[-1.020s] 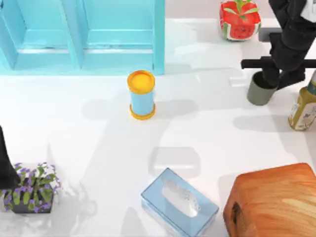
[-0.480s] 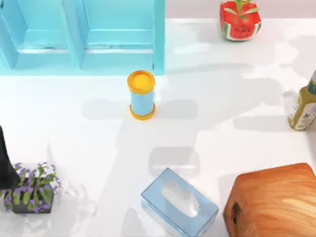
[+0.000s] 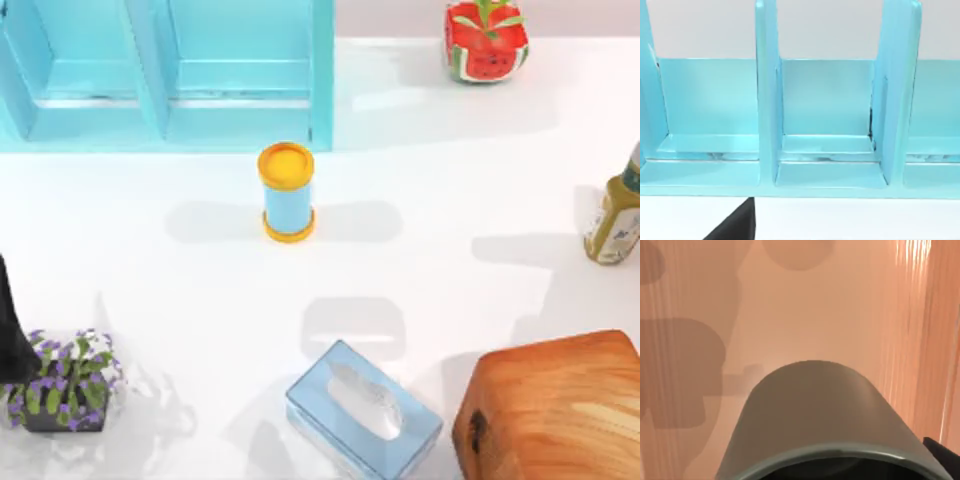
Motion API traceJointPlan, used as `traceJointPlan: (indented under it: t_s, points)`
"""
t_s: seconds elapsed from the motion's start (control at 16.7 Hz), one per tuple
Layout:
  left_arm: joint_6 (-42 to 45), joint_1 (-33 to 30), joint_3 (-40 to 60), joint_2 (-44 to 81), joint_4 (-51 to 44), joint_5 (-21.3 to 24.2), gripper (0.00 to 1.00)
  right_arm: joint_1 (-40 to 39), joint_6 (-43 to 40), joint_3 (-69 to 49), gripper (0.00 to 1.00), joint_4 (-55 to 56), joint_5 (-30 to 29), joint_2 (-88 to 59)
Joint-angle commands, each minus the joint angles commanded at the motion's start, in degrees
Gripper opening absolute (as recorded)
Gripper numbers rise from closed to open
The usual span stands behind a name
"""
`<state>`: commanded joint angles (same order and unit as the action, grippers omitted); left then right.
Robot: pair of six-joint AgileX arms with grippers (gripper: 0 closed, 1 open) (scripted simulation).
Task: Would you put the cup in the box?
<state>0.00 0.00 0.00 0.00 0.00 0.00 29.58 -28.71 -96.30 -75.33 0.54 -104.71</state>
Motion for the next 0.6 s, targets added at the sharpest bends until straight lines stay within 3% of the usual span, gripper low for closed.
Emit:
traceJointPlan:
  t_s: [0.36, 0.6]
  points:
    - [0.00, 0.00, 0.00, 0.00, 0.00, 0.00, 1.00, 0.53, -0.78, 0.92, 0.00, -0.56, -0.36, 0.74]
    - [0.00, 0.00, 0.00, 0.00, 0.00, 0.00, 1.00, -0.04, -0.13, 7.38, 0.00, 5.91, -0.44, 0.87]
